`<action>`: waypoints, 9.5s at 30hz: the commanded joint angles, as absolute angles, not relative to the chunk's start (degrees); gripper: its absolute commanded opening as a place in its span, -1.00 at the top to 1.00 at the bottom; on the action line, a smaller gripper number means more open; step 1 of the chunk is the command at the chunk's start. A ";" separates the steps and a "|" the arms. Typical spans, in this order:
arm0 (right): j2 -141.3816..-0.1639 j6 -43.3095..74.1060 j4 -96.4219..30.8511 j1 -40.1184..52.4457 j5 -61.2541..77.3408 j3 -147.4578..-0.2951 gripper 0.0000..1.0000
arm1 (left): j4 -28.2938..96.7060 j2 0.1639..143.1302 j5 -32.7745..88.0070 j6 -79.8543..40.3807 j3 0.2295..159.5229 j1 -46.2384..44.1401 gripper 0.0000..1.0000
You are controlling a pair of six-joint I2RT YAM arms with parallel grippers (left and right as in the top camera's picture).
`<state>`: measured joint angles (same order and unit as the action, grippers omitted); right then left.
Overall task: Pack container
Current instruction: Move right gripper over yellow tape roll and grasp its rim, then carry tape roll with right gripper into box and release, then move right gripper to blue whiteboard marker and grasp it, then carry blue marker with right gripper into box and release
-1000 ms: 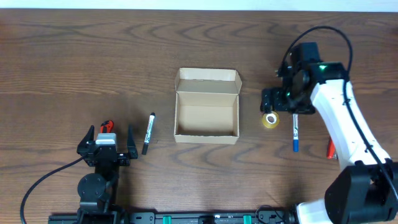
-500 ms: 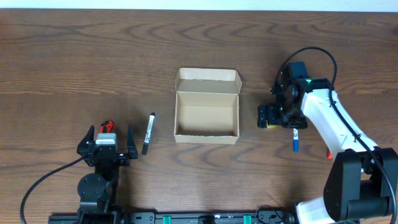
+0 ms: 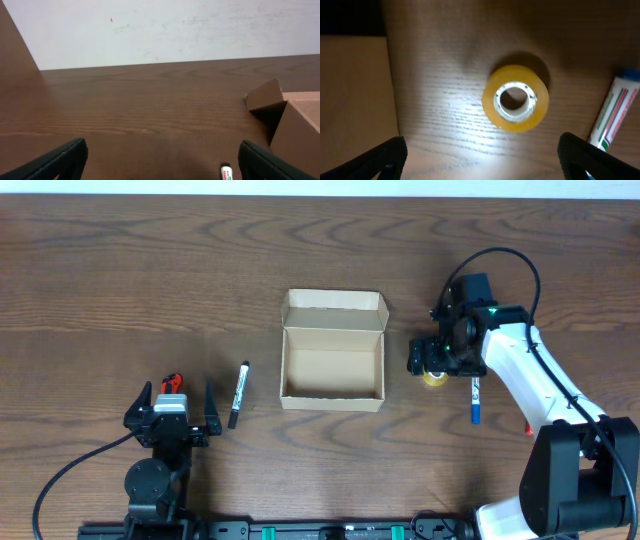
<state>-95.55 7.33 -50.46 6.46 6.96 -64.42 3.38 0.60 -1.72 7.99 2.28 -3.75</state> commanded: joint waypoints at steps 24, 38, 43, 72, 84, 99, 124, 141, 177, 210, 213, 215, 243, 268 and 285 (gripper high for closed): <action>-96.03 9.41 -42.94 8.84 6.94 -56.23 -0.86 | 4.32 0.21 -1.91 8.99 0.34 -3.38 -0.91; -96.03 10.48 -39.53 9.43 7.97 -56.25 -0.86 | 4.34 0.21 -1.91 8.99 0.34 -3.38 -0.91; -96.03 10.48 -37.67 9.45 7.94 -56.23 -0.88 | 4.32 0.21 -1.91 8.99 0.34 -3.38 -0.91; -105.67 10.70 -34.83 9.52 8.43 -56.10 0.97 | 4.34 0.21 -1.91 8.99 0.34 -3.38 -0.91; -98.96 10.68 -40.40 9.43 9.26 -72.69 0.98 | 4.32 0.21 -1.91 8.97 0.34 -3.38 -0.91; -90.65 -25.56 -57.14 24.71 26.89 -82.83 0.97 | 4.32 0.21 -1.91 8.99 0.34 -3.38 -0.91; -111.98 -52.62 -56.75 33.08 10.92 -82.65 0.98 | 4.32 0.21 -1.91 8.99 0.34 -3.38 -0.91; -107.87 -42.41 -58.19 32.73 10.50 -87.09 -0.32 | 4.32 0.21 -1.91 8.99 0.34 -3.38 -0.91; -86.26 11.14 -58.46 -9.50 -0.03 -59.83 -0.71 | 4.32 0.21 -1.91 8.99 0.34 -3.38 -0.91; -106.43 4.60 -42.37 -8.91 0.27 -57.45 -0.54 | 4.32 0.21 -1.91 8.99 0.34 -3.38 -0.91; -106.50 4.60 -41.74 -8.91 0.27 -56.53 -0.07 | 4.34 0.21 -1.91 8.99 0.34 -3.38 -0.90; -106.50 4.60 -41.45 -8.93 0.27 -55.96 0.16 | 4.32 0.21 -1.91 8.99 0.34 -3.38 -0.91; -89.17 -14.74 -41.36 9.45 14.37 -74.70 0.98 | 4.32 0.21 -1.91 8.99 0.34 -3.38 -0.91; -103.85 -53.41 -49.95 35.46 9.69 -78.61 0.98 | 4.32 0.21 -1.91 8.99 0.34 -3.38 -0.91; -112.68 -53.01 -48.05 35.40 11.11 -78.65 0.55 | 4.32 0.21 -1.91 8.99 0.34 -3.38 -0.91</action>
<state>-113.32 -52.29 -48.38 35.40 10.37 -78.67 3.38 0.60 -1.72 7.99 2.26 -3.75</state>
